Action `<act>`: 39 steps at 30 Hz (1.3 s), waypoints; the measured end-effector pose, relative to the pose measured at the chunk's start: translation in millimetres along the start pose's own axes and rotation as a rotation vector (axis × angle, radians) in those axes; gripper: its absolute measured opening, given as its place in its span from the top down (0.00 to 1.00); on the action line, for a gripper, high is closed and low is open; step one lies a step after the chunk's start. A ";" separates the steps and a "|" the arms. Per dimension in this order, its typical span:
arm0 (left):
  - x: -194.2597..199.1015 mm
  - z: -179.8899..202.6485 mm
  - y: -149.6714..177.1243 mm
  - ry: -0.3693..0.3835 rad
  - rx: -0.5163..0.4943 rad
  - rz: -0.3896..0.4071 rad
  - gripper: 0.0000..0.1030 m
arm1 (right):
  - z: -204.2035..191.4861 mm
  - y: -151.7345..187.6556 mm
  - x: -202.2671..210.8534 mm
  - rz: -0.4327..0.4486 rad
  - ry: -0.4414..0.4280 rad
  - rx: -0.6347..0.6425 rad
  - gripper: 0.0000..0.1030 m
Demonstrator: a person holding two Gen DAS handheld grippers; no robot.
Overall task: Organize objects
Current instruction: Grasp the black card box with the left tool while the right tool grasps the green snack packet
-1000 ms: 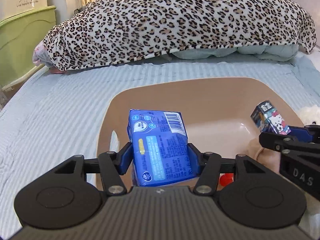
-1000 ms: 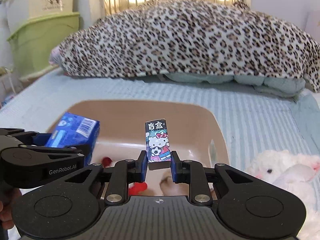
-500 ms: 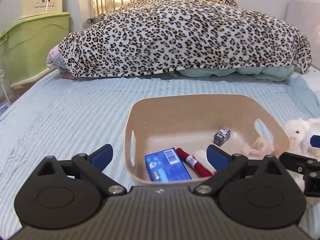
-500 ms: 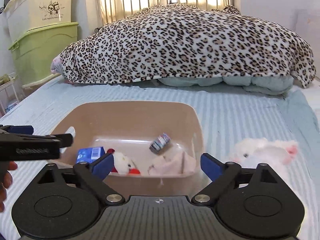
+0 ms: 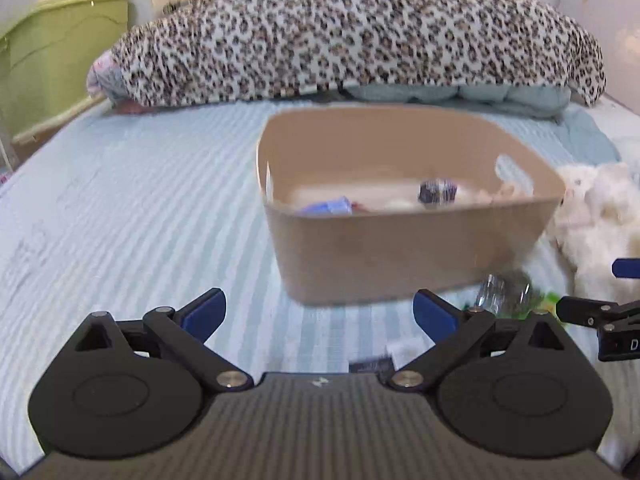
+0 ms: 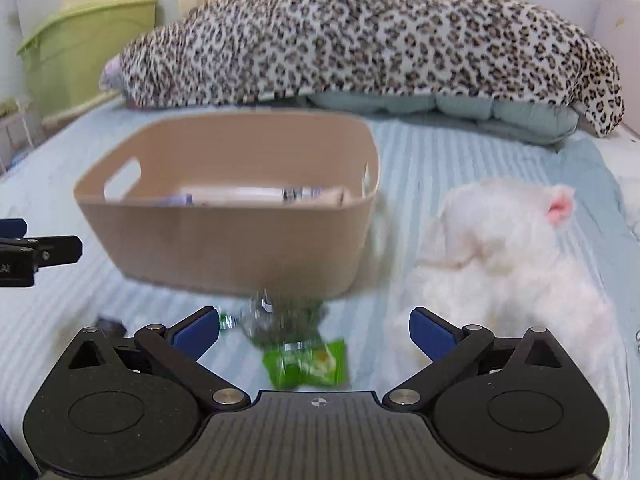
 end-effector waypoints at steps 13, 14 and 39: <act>-36.3 7.1 41.8 0.019 -0.015 -0.111 0.03 | -13.6 29.2 -52.3 -0.085 0.026 0.055 0.01; -37.5 8.0 44.5 0.023 -0.020 -0.119 0.03 | -15.0 30.8 -56.3 -0.088 0.035 0.063 0.01; -45.7 0.9 58.8 0.074 -0.011 -0.175 0.67 | -33.5 30.2 -49.8 -0.097 -0.028 0.121 0.62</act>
Point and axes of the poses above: each gripper's, at about its wrist camera, not at the fingertips, and x roughly against the way its jaws point, z to its right, y to its underside, the point moved 8 cm from there along -x, roughly the way its jaws point, and after that the axes turned 9 degrees about -z, right-handed, at the moved point
